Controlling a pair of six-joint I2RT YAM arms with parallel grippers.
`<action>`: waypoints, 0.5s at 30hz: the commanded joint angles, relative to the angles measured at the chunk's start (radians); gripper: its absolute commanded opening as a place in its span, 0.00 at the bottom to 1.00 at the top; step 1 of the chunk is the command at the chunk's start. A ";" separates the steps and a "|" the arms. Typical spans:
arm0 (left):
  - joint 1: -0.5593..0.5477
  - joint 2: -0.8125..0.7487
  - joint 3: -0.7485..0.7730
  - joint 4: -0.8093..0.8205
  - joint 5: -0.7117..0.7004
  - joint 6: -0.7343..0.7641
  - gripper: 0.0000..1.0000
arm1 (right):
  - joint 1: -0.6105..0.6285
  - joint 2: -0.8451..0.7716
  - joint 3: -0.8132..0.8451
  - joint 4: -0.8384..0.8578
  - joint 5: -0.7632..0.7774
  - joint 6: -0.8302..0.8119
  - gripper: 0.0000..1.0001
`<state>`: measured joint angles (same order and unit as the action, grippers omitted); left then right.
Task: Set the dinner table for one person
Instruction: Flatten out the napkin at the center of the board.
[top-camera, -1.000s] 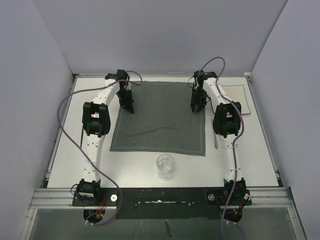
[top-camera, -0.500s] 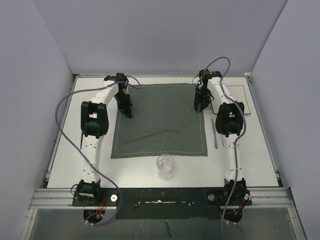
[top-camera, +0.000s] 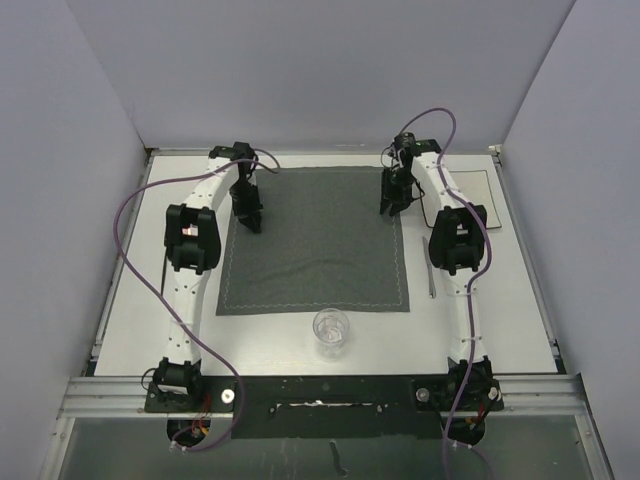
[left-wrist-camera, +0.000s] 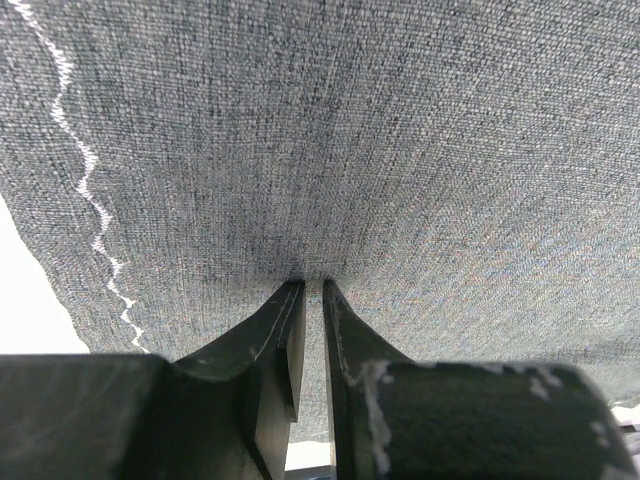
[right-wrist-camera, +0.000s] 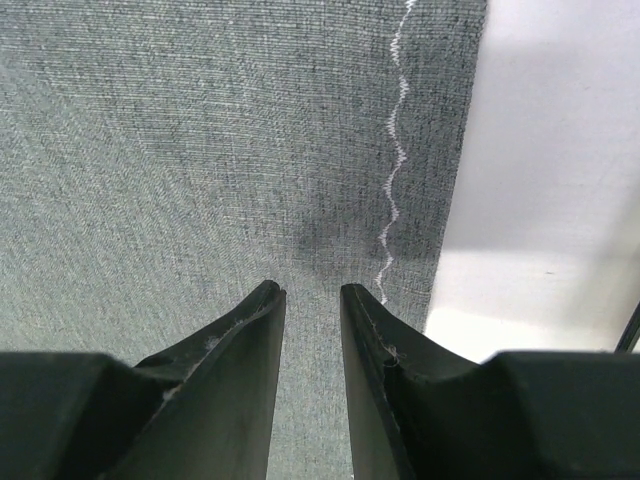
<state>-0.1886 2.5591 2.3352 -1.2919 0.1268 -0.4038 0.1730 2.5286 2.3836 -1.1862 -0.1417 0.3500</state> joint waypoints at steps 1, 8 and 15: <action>0.008 0.091 0.067 0.008 -0.044 0.024 0.14 | 0.007 -0.099 0.025 0.002 -0.010 -0.020 0.31; -0.007 0.041 0.063 0.020 -0.030 0.034 0.25 | 0.013 -0.159 0.003 -0.003 -0.011 -0.027 0.31; -0.020 -0.072 0.164 -0.016 -0.012 0.050 0.50 | 0.030 -0.240 -0.023 0.011 -0.010 -0.036 0.32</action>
<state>-0.2111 2.5896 2.4145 -1.3289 0.1371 -0.3809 0.1886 2.4054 2.3604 -1.1893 -0.1432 0.3317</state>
